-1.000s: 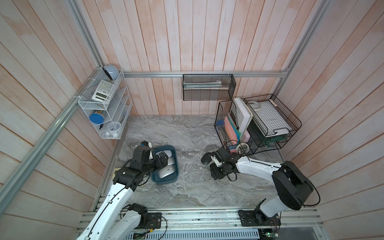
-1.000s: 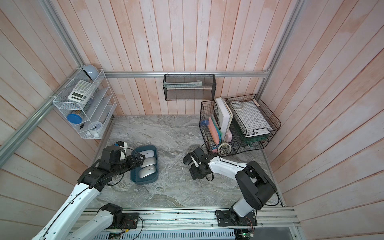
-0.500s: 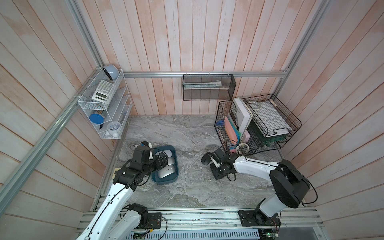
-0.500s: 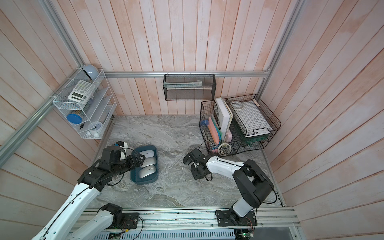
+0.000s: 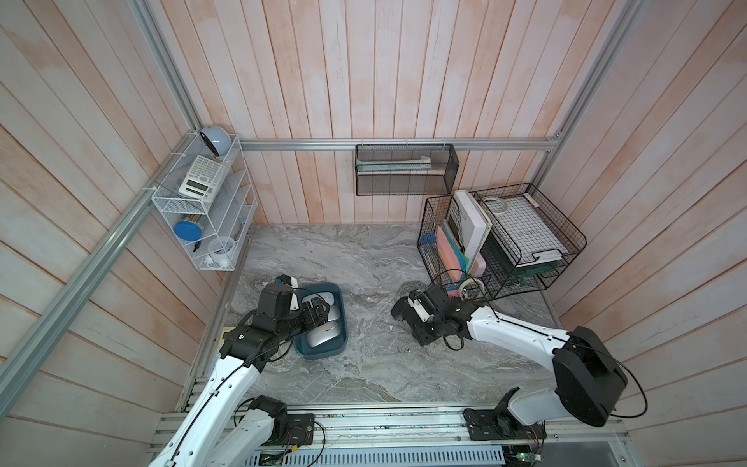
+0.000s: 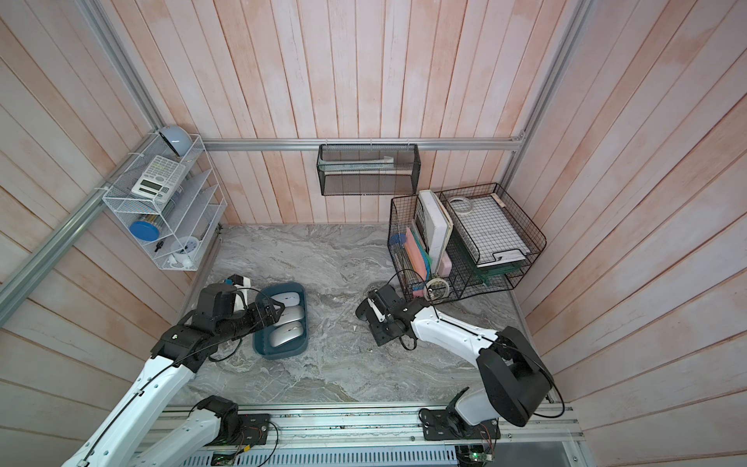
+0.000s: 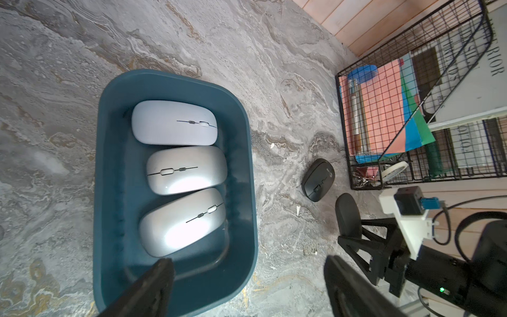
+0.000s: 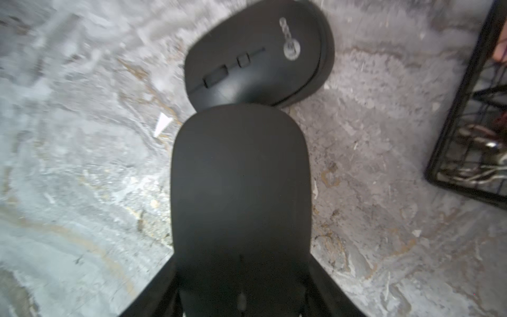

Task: Put the mouse in the storage box
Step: Pick up the mouse from the center of the board.

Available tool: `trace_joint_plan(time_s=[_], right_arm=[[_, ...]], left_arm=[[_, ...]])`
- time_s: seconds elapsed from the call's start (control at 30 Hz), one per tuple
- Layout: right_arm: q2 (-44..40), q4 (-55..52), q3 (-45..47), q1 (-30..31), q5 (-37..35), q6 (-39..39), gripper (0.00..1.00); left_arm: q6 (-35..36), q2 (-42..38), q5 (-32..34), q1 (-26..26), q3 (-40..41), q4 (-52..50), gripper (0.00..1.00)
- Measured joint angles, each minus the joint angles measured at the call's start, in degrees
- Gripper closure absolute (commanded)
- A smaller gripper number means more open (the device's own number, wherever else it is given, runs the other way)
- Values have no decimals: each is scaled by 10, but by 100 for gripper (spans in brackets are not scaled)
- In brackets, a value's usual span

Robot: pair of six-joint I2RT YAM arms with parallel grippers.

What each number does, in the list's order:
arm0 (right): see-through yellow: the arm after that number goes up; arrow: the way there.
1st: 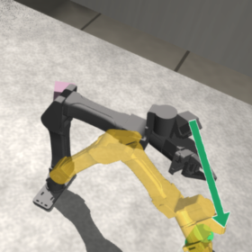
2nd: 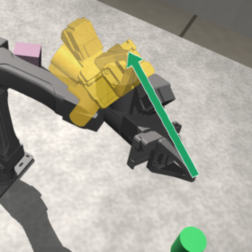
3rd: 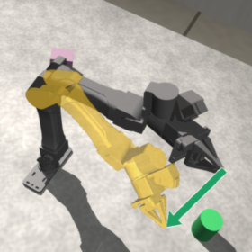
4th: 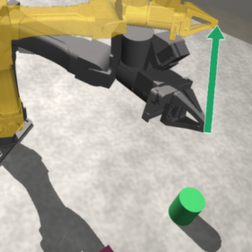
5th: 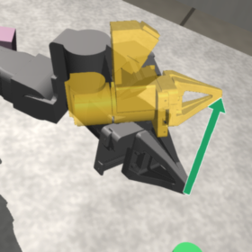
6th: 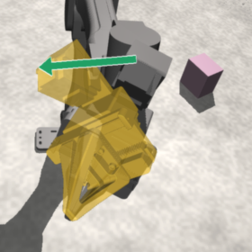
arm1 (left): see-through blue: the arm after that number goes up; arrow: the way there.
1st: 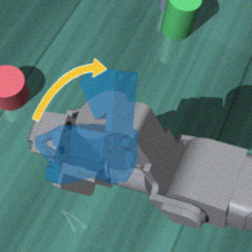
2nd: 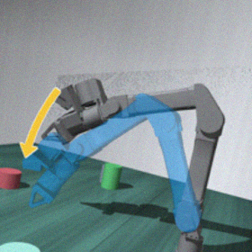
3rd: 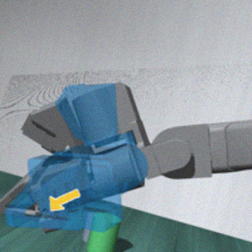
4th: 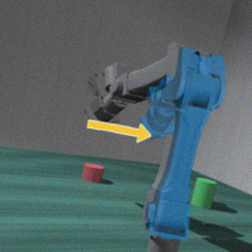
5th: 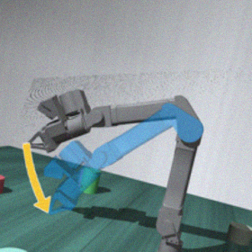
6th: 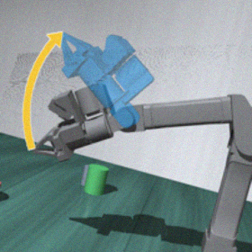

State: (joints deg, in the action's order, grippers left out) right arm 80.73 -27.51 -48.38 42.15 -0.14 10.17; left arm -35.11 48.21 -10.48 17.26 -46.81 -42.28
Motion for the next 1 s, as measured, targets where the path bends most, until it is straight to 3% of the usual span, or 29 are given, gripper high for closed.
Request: trace_joint_plan(time_s=[0.5,1.0], right_arm=[[-133,73,57,90,58,-82,44],[-203,161,120,119,108,-134,48]], left_arm=[[-69,10,-269,3,51,158,21],[-87,74,-297,109,57,207,28]])
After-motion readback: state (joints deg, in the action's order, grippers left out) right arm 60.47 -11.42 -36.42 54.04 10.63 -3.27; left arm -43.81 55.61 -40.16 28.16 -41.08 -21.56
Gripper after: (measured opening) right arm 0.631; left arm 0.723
